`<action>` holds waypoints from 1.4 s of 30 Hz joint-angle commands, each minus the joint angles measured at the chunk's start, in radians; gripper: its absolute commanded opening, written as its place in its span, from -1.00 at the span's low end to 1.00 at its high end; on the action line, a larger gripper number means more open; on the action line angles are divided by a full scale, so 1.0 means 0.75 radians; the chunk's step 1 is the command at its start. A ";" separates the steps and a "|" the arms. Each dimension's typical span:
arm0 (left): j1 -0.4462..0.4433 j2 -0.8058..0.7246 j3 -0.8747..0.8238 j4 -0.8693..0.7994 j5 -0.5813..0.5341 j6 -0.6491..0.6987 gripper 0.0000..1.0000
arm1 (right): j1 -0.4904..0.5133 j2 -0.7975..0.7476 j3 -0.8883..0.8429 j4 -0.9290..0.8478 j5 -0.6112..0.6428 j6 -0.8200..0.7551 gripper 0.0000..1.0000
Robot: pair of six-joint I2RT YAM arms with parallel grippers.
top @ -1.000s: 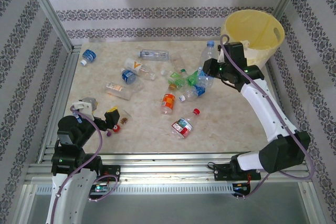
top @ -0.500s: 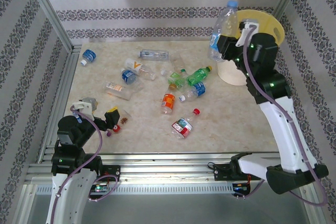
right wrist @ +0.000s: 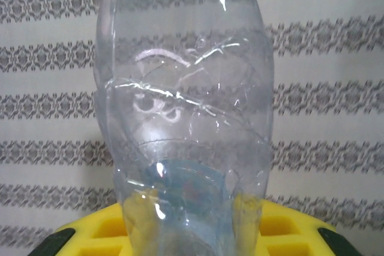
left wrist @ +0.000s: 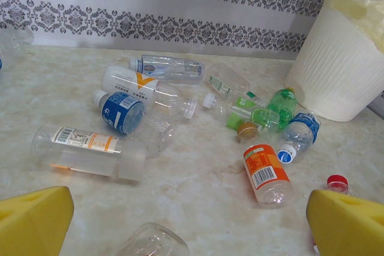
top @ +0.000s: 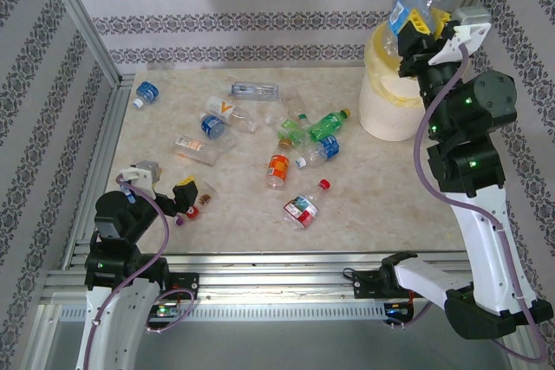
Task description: Throw the plastic bottles in the bin
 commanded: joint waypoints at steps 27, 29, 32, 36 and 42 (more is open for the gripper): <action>-0.015 -0.004 -0.007 0.045 0.009 0.019 0.99 | -0.159 0.079 0.070 0.335 0.024 -0.186 -0.86; -0.015 -0.003 -0.006 0.045 0.004 0.020 0.99 | -0.207 0.107 0.062 0.337 0.020 -0.155 -0.85; -0.015 -0.003 -0.007 0.043 -0.002 0.020 0.99 | -0.293 0.169 0.035 0.338 0.023 -0.096 -0.85; -0.015 -0.001 -0.008 0.041 -0.006 0.020 0.99 | -0.415 0.315 0.023 0.246 0.099 0.007 -0.84; -0.015 0.004 -0.004 0.035 -0.009 0.020 0.99 | -0.555 0.637 0.243 -0.309 0.075 0.261 -0.14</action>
